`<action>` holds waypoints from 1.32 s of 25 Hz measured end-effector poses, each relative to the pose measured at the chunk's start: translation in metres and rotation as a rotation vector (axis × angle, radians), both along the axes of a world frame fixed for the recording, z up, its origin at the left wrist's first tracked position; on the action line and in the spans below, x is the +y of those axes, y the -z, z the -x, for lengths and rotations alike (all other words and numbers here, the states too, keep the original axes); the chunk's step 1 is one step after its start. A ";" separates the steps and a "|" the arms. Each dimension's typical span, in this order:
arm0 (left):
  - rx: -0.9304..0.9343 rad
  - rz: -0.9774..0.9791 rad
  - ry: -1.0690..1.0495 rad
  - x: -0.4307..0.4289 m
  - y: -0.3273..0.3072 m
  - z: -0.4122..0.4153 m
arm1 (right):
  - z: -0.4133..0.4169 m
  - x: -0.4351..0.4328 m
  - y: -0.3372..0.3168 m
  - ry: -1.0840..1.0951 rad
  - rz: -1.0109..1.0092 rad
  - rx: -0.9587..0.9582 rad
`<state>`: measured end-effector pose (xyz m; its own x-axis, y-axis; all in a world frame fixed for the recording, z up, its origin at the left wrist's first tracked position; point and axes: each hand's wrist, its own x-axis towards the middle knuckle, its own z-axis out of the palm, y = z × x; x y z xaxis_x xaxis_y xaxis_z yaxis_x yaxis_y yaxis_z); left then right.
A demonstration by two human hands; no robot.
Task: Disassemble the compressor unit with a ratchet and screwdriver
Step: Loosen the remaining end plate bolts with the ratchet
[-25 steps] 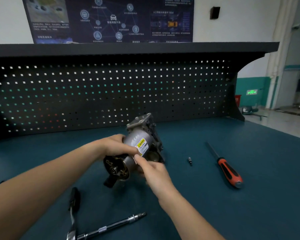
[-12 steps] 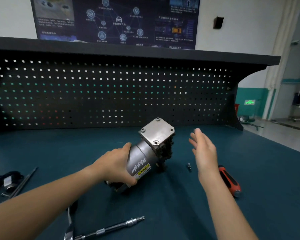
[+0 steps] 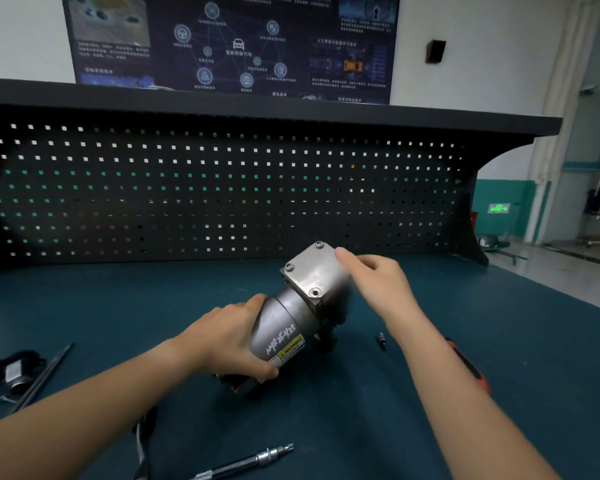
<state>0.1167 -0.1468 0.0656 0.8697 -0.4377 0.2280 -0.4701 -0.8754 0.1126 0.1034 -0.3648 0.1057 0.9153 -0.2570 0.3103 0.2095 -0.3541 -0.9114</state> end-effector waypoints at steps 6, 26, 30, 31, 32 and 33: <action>0.069 0.197 0.051 0.003 0.010 0.000 | -0.017 -0.001 -0.011 -0.068 0.142 0.093; -0.080 0.140 0.067 -0.011 0.018 0.002 | 0.035 -0.024 0.024 -0.072 0.137 -0.026; -0.090 0.140 0.041 -0.009 0.017 0.000 | 0.031 -0.014 0.036 0.009 0.184 -0.100; -0.109 0.115 0.036 -0.008 0.019 0.000 | 0.031 -0.015 0.038 -0.001 0.188 -0.108; -0.138 0.081 0.032 -0.006 0.020 0.000 | 0.033 -0.016 0.042 -0.023 0.183 -0.108; -0.166 0.051 0.027 -0.004 0.021 0.000 | 0.035 -0.017 0.048 -0.044 0.182 -0.105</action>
